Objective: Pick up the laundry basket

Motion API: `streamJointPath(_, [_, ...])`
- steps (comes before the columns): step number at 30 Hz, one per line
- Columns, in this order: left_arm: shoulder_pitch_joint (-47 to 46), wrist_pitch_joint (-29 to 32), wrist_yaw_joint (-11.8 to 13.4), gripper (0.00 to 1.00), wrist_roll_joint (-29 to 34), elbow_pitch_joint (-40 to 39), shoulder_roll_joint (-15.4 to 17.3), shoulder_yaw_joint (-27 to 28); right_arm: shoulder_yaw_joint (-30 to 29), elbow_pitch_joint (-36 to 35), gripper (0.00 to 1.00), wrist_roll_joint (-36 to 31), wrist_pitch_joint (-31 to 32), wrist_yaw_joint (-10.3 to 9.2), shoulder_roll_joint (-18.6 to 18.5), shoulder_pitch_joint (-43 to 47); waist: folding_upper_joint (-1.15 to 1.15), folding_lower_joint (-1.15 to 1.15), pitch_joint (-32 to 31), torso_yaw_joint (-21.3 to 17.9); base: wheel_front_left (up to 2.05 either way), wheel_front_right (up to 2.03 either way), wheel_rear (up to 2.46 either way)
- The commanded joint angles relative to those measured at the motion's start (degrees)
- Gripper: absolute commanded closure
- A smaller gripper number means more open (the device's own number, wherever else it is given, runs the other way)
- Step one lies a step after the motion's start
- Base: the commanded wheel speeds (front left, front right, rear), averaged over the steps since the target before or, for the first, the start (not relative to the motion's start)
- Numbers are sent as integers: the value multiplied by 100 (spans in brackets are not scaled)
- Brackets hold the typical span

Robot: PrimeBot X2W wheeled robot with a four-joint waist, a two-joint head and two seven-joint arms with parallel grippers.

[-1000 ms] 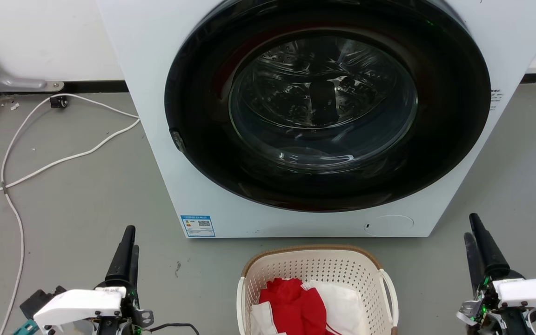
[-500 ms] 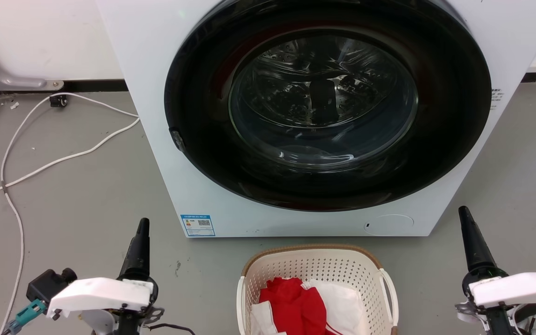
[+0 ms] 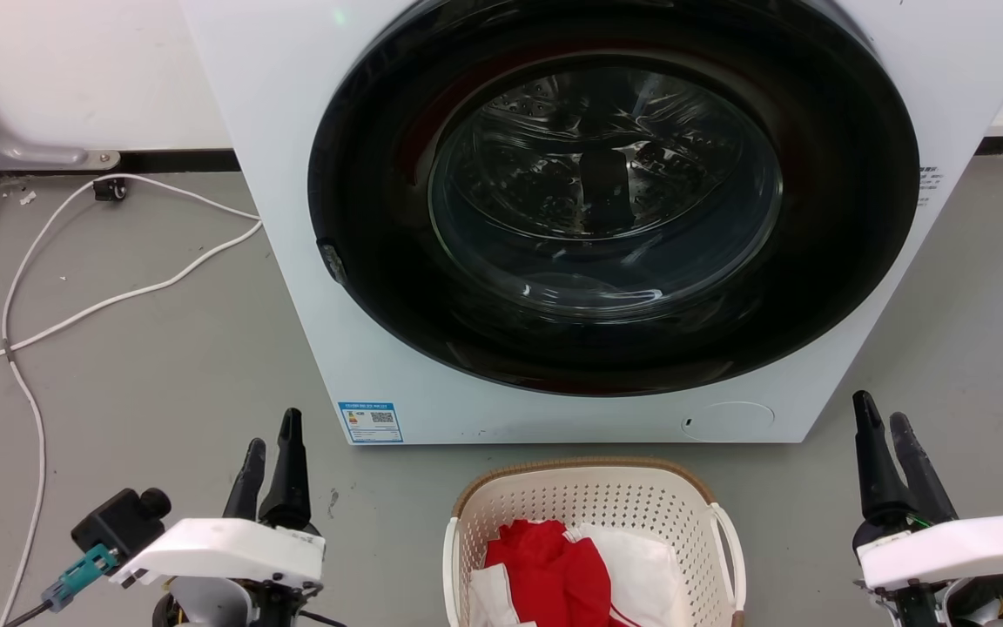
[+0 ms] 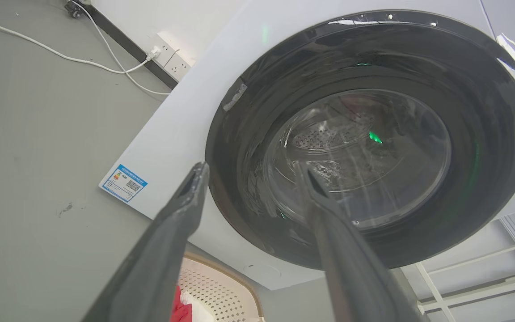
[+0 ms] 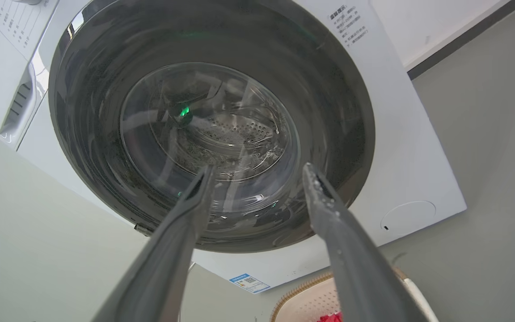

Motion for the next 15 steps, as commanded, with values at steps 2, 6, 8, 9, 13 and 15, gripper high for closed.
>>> streamJointPath(2, [-15, -74, 24, 0, 276, -119, 25, -55, 5, -136, 0, -281, -80, 0, -27, 5, 0, 0, -2, 1, 0, 0, 0])
streamJointPath(6, [2, -153, 64, 0, 598, -165, 26, -117, 3, -192, 0, -624, -155, 0, -29, 34, 0, 0, -6, 4, 0, 0, 0])
streamJointPath(8, [12, -188, 78, 0, 750, -185, 26, -150, 6, -216, 0, -785, -192, 0, -30, 59, 0, 0, -9, 6, 0, 0, 0])
streamJointPath(9, [16, -207, 84, 0, 826, -195, 27, -168, 8, -227, 0, -861, -208, 0, -30, 68, 0, 0, -10, 6, 0, 0, 0])
streamJointPath(13, [47, -275, 109, 0, 1123, -241, 28, -222, 17, -279, 0, -1149, -283, 0, -32, 105, 0, 0, -12, 4, 0, 0, 0])
streamJointPath(15, [60, -312, 118, 0, 1259, -258, 28, -247, 20, -301, 0, -1284, -313, 0, -33, 123, 0, 0, -11, 5, 0, 0, 0])
